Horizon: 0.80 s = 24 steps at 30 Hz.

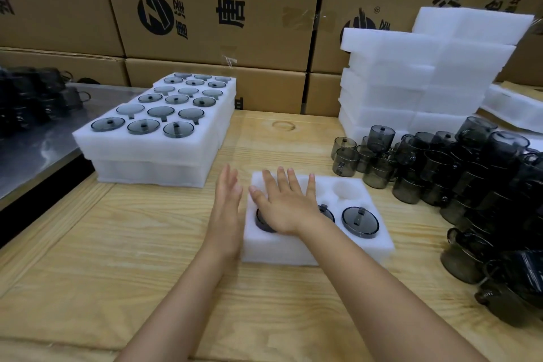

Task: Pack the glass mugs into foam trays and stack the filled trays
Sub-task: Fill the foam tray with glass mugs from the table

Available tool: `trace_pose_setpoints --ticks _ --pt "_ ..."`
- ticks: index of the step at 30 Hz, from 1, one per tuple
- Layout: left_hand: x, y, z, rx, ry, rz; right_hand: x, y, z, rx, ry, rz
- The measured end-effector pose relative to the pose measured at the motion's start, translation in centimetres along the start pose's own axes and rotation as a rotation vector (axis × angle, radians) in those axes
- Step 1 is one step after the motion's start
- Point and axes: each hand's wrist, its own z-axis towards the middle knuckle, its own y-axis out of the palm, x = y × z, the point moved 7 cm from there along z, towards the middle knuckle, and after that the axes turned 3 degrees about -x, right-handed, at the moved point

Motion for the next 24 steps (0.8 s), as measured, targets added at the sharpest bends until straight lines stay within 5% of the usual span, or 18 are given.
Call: trace_pose_setpoints --ticks 4,10,16,21,24 --pt "2.8 0.3 2.1 0.08 0.129 0.477 2.2 -3.4 -0.6 0.26 0.088 0.53" --pt "-0.4 2.2 3.2 -0.04 -0.352 1.115 3.1 -1.5 -0.4 0.153 0.186 0.025" --pt "0.0 3.4 3.1 -0.024 -0.201 1.575 2.3 -1.4 -0.4 0.217 0.203 -0.162" --pt "0.5 4.0 2.9 0.009 -0.089 1.569 2.2 -1.4 -0.9 0.254 0.18 -0.095" --pt "0.6 2.2 2.7 0.104 -0.075 1.08 2.3 -3.0 -2.3 0.402 0.142 -0.005"
